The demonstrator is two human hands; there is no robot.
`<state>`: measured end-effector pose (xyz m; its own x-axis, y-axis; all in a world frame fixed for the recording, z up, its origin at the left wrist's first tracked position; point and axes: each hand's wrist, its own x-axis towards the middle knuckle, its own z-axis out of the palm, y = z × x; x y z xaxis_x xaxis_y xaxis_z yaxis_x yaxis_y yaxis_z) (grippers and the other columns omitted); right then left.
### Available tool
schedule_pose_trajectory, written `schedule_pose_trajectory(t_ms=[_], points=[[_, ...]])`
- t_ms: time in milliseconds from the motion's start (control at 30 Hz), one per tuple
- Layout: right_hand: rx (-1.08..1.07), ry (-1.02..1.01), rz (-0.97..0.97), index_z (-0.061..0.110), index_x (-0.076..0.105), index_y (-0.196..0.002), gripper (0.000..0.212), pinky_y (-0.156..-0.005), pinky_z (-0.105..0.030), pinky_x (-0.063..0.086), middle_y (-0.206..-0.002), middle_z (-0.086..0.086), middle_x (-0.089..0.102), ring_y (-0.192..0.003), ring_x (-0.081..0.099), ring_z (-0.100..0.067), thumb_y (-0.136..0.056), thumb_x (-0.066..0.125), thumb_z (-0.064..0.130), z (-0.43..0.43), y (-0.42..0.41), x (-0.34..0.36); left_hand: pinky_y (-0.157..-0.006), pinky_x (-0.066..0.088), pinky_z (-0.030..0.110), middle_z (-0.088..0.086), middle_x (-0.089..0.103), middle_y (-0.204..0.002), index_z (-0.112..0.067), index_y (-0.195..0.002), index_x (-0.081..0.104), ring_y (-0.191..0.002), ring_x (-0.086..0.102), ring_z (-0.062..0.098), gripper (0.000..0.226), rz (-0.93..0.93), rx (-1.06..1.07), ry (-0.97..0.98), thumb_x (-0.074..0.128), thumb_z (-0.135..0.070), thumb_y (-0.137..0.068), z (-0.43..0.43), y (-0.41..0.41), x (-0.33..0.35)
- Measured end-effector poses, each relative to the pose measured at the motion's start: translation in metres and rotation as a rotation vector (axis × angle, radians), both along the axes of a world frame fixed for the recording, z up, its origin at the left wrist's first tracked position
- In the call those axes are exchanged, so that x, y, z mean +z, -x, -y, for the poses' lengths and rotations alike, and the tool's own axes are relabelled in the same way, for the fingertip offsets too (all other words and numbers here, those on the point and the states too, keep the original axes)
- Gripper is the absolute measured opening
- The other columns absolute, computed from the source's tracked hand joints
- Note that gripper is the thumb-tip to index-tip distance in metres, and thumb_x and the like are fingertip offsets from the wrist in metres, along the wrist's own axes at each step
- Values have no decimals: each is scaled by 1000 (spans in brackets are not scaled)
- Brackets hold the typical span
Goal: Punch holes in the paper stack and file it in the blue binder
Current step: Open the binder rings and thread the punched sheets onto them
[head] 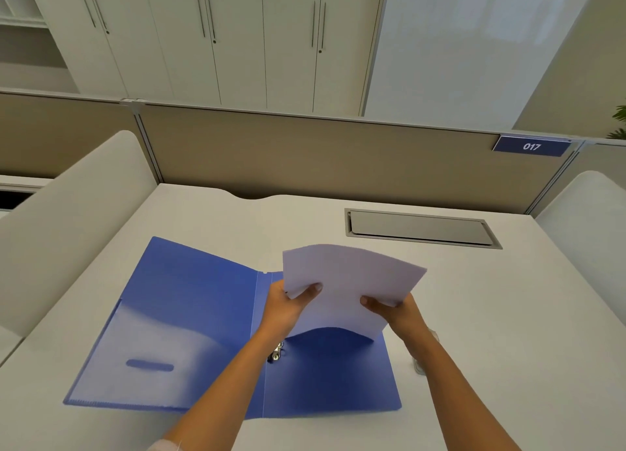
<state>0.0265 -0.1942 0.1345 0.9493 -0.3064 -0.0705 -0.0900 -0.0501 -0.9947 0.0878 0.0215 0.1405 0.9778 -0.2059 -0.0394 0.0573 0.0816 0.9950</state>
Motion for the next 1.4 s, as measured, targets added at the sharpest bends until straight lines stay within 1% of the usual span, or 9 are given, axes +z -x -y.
schedule_pose_trajectory(t_ms=[100, 400, 700, 833, 933, 1033, 1133, 1233, 1400], points=[[-21, 12, -10, 40, 61, -106, 43, -63, -20, 56, -99, 14, 71, -93, 67, -14, -69, 82, 33, 1, -1, -1, -59, 52, 13, -10, 74, -84, -31, -91, 69, -80, 69, 5, 16, 2, 21, 10, 77, -27, -78, 0, -1, -1], [-102, -5, -53, 34, 61, -94, 26, -76, -34, 57, -97, 5, 69, -91, 65, -18, -77, 78, 24, -10, -4, -13, -57, 51, 13, -10, 74, -83, -29, -92, 69, -79, 69, 5, 14, -27, 19, -3, 75, -30, -79, 2, -1, -7], [-122, 64, -151, 37, 56, -87, 17, -60, -19, 50, -88, 11, 65, -83, 61, -12, -83, 71, 30, -13, -3, -37, -64, 50, 14, 1, 69, -98, -13, -113, 65, -92, 64, 18, 37, -56, -14, -116, 74, -29, -81, 1, -1, -32], [-95, 114, -167, 28, 61, -93, 14, -63, -24, 51, -94, -1, 69, -84, 64, -18, -84, 72, 29, -7, -8, -30, -67, 50, 16, -8, 72, -90, -28, -94, 68, -91, 67, 13, 18, -79, -44, -137, 76, -30, -79, -3, -9, -27], [-53, 115, -206, 20, 57, -113, 35, -72, -28, 53, -103, -1, 66, -90, 64, -20, -84, 70, 34, -4, -10, -19, -57, 50, 10, -16, 73, -76, -29, -83, 66, -78, 70, 2, 15, -132, -68, -128, 79, -31, -76, -6, -16, -19], [25, 70, -234, 21, 56, -114, 39, -68, -28, 57, -104, 1, 67, -91, 67, -21, -82, 71, 36, 0, -8, -8, -57, 55, 20, -9, 73, -83, -25, -88, 65, -77, 71, 11, 24, -195, -71, -124, 81, -36, -73, -11, -21, -16], [42, 1, -240, 18, 61, -112, 39, -71, -36, 60, -102, -2, 72, -88, 71, -23, -81, 72, 38, 2, -6, -6, -71, 59, 34, 2, 72, -99, -17, -105, 62, -88, 71, 20, 46, -270, -71, -139, 82, -39, -70, -16, -22, -18], [37, 14, -257, 18, 63, -112, 34, -74, -38, 59, -103, -4, 72, -88, 71, -24, -84, 69, 37, 0, -8, -8, -74, 59, 35, 5, 71, -105, -14, -111, 61, -92, 71, 22, 51, -304, -103, -140, 82, -38, -71, -19, -22, -22], [3, 60, -279, 18, 63, -112, 31, -74, -38, 59, -100, -2, 72, -87, 71, -23, -86, 67, 34, 2, -11, -14, -60, 53, 20, 1, 74, -85, -12, -84, 70, -72, 71, 13, 27, -277, -172, -162, 73, -38, -81, -30, -24, -32]])
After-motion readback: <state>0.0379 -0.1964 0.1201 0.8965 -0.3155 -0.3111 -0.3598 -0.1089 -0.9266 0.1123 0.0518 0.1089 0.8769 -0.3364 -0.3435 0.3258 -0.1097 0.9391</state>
